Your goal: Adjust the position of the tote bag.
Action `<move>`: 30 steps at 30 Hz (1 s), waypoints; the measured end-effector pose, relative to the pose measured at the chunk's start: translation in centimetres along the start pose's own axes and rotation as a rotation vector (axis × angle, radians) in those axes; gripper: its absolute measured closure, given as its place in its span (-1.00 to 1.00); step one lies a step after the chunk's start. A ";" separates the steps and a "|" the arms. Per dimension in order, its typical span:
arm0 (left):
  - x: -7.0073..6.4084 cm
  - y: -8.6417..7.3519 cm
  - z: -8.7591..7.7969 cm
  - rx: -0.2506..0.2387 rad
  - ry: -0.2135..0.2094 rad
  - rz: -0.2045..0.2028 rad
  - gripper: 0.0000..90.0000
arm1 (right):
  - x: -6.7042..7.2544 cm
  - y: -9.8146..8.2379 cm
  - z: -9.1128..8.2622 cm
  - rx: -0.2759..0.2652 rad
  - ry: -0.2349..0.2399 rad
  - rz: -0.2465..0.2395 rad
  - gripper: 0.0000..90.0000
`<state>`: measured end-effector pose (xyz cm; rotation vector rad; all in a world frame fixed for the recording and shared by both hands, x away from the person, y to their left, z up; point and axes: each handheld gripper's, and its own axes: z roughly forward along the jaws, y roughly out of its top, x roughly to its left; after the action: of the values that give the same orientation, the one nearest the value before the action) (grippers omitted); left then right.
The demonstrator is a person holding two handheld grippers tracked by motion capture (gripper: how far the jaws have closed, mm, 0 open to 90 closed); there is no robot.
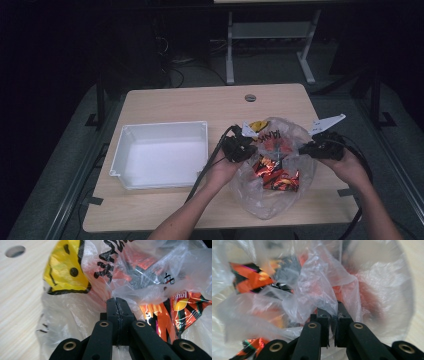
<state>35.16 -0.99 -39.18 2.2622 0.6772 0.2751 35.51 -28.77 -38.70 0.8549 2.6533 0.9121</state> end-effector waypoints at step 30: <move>-2.6 -2.9 1.5 0.106 -0.045 0.069 1.00 | 4.7 -1.7 2.9 0.065 0.170 -0.076 0.94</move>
<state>32.44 -1.65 -42.31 2.3888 0.6045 0.2259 31.98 -25.66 -42.08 0.7142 2.8534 0.9232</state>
